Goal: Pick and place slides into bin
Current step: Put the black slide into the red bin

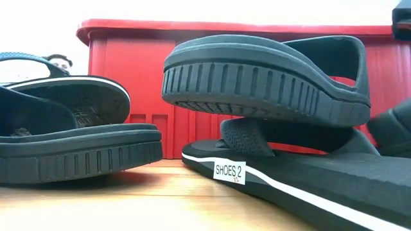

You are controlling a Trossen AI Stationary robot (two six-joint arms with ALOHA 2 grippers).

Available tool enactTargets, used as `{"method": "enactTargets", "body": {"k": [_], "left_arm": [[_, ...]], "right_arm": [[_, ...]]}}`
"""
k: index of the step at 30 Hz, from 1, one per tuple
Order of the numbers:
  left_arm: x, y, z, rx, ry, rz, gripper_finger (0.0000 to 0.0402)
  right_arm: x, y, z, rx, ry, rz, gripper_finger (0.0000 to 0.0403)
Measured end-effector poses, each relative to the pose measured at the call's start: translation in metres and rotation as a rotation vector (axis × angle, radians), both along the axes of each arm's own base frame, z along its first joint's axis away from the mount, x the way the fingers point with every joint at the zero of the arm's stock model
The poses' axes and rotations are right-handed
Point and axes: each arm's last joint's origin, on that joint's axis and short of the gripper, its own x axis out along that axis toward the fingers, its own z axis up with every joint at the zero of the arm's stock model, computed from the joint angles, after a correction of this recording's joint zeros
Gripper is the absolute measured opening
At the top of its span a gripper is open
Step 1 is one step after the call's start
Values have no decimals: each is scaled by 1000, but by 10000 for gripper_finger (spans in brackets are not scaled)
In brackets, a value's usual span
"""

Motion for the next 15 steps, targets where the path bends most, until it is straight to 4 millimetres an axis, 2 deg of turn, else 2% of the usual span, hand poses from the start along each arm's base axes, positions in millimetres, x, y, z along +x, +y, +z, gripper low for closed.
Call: {"method": "enactTargets", "body": {"k": [6, 15], "left_arm": [[0, 0, 0, 0, 0, 0, 1], [0, 0, 0, 1, 0, 0, 25]], "right_arm": [[3, -2, 0, 36, -9, -58, 5], [3, -2, 14, 111, -43, -87, 3]]}}
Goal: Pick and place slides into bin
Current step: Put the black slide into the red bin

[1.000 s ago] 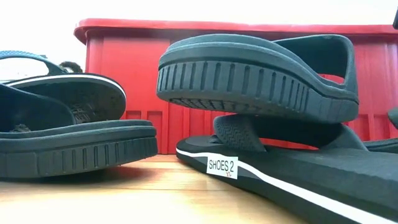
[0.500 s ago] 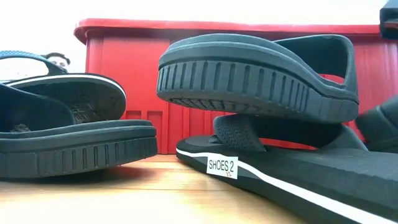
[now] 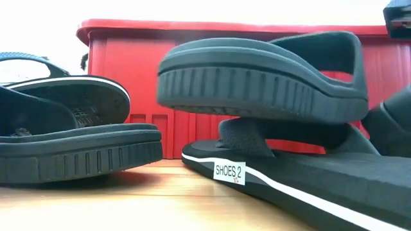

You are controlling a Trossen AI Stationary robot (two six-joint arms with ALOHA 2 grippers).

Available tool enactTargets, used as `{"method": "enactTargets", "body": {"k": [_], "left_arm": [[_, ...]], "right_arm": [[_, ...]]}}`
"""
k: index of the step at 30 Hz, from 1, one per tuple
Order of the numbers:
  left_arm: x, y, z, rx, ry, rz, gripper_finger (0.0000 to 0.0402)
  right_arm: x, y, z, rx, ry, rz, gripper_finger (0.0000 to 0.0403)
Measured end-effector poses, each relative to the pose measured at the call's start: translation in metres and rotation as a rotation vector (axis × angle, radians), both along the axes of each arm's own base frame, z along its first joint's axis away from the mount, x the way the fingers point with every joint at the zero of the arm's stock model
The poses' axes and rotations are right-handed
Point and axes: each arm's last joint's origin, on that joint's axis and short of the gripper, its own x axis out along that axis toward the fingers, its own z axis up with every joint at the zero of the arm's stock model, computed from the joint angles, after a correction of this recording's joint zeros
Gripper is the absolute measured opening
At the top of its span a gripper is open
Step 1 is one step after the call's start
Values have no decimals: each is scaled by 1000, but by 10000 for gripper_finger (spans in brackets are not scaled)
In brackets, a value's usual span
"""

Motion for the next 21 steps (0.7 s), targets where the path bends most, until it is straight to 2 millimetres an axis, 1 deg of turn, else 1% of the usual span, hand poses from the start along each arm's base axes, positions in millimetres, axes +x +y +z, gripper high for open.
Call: {"method": "enactTargets", "body": {"k": [5, 11, 17, 21], "left_arm": [[0, 0, 0, 0, 0, 0, 27], [0, 0, 0, 3, -1, -1, 17], [0, 0, 0, 11, -4, -2, 2], [0, 0, 0, 11, -3, -2, 8]], "right_arm": [[2, 3, 14, 61, -33, -10, 2], [4, 7, 36, 147, -52, 5, 1], [2, 9, 49, 222, -8, 42, 1], [1, 7, 53, 232, -11, 40, 1]]}}
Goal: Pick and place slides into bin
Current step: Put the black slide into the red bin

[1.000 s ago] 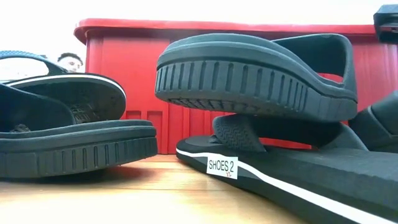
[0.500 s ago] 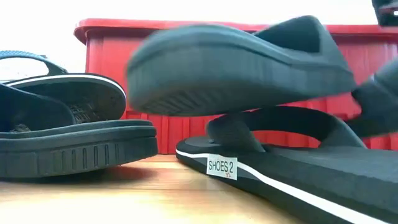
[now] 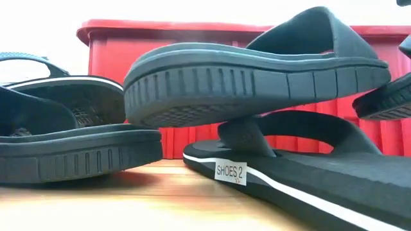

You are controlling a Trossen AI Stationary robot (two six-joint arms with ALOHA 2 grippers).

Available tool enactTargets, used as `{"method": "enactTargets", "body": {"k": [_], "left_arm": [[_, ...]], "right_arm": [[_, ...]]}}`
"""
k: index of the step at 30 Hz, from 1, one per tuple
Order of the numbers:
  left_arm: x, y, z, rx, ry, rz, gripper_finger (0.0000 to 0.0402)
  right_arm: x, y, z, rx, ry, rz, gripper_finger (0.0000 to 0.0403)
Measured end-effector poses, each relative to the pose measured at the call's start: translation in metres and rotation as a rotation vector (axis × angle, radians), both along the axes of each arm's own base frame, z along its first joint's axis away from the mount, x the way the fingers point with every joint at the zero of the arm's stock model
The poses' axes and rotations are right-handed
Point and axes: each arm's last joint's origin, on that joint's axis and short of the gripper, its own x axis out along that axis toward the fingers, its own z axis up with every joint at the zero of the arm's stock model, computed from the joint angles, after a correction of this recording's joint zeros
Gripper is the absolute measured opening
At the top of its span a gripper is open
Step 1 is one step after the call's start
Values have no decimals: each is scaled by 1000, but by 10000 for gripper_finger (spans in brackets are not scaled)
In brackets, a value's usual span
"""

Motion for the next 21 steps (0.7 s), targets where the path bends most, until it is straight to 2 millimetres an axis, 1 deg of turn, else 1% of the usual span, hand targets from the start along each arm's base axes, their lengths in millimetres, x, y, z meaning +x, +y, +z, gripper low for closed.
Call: {"method": "enactTargets", "body": {"k": [5, 10, 14, 21], "left_arm": [[0, 0, 0, 0, 0, 0, 23], [0, 0, 0, -2, 1, 0, 28], [0, 0, 0, -3, 2, 1, 25], [0, 0, -1, 1, 10, 1, 9]], "right_arm": [[-2, -3, 5, 38, -10, -17, 1], [-5, -6, 12, 65, -25, -18, 1], [-6, -9, 14, 102, -13, -42, 1], [-9, -6, 13, 195, 89, -18, 1]]}}
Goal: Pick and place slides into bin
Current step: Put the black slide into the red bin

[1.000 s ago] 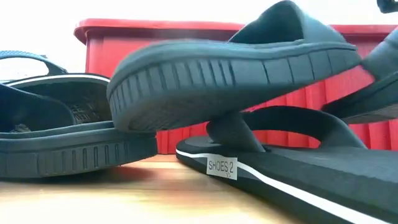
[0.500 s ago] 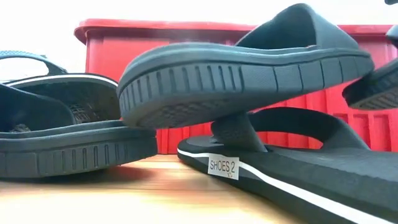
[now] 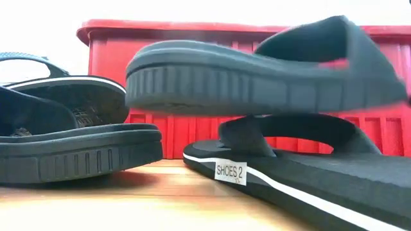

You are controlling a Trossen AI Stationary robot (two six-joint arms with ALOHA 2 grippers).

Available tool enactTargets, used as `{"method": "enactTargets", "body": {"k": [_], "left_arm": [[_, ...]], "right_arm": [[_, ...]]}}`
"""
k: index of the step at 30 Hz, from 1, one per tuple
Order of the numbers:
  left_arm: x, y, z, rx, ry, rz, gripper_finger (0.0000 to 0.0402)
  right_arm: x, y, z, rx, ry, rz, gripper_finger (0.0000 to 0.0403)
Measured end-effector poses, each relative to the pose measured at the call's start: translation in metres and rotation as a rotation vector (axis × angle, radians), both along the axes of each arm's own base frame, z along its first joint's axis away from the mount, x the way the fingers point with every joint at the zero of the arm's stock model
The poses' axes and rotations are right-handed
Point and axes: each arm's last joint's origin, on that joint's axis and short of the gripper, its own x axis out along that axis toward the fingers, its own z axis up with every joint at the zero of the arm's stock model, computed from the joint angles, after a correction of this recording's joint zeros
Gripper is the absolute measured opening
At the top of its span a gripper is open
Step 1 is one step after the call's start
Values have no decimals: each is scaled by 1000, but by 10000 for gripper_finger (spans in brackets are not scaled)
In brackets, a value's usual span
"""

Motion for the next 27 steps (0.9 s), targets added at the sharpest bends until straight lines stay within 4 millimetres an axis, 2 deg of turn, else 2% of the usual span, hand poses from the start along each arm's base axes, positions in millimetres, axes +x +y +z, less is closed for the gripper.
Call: {"method": "enactTargets", "body": {"k": [5, 15, 27], "left_arm": [[0, 1, 0, 15, -6, 25, 2], [1, 2, 0, 20, -8, 46, 26], [1, 2, 0, 20, -7, 47, 2]], "right_arm": [[-1, 3, 0, 63, 47, 23, 1], [-4, -2, 12, 139, 11, 5, 1], [-15, -19, 46, 318, -129, 24, 1]]}}
